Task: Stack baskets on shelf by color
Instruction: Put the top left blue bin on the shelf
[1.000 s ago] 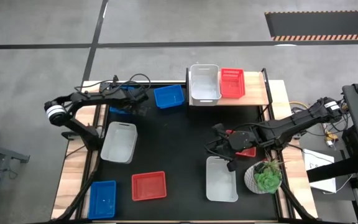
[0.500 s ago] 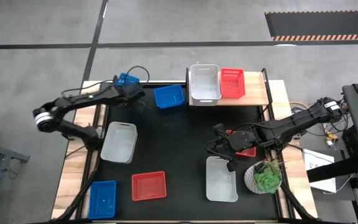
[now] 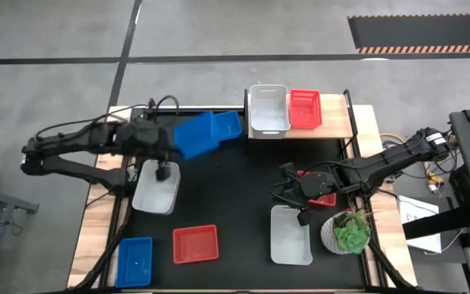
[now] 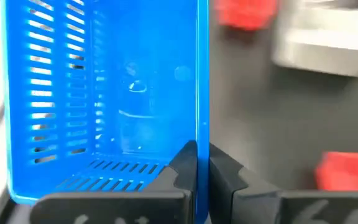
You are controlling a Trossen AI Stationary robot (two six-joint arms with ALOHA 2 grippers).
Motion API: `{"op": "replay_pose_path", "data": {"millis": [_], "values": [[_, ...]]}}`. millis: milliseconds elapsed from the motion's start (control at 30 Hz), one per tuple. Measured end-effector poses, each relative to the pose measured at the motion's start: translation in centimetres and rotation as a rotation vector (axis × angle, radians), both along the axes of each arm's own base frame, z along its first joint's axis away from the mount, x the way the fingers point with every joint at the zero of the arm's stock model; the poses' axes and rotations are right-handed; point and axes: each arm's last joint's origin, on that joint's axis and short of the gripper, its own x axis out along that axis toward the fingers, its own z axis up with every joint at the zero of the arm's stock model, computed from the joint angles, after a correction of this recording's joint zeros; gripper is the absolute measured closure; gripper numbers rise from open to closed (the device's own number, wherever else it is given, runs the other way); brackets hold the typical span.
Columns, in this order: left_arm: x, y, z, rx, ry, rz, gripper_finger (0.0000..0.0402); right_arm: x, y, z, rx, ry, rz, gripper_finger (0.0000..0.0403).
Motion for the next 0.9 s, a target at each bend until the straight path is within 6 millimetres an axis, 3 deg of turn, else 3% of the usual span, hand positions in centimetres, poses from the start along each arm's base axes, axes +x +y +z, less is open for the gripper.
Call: {"op": "replay_pose_path", "data": {"millis": [167, 467, 667, 900], "values": [[1.0, -3.5, -0.9, -0.016, 0.021, -0.212, 0.0401, 0.1, 0.0, 2.4, 0.064, -0.003, 0.038, 0.034], [5.7, -8.5, -2.5, -0.015, -0.004, -0.408, 0.0402, 0.1, 0.0, 8.6, 0.039, -0.148, 0.116, 0.0223], [8.1, -10.0, -3.7, -0.017, -0.015, -0.434, 0.0402, 0.9, -0.1, 11.3, 0.005, -0.232, 0.143, 0.0184], [9.7, -10.6, -3.9, -0.022, -0.085, -0.472, 0.0402, 3.7, -0.4, 11.6, 0.041, -0.172, 0.226, 0.0179]]}}
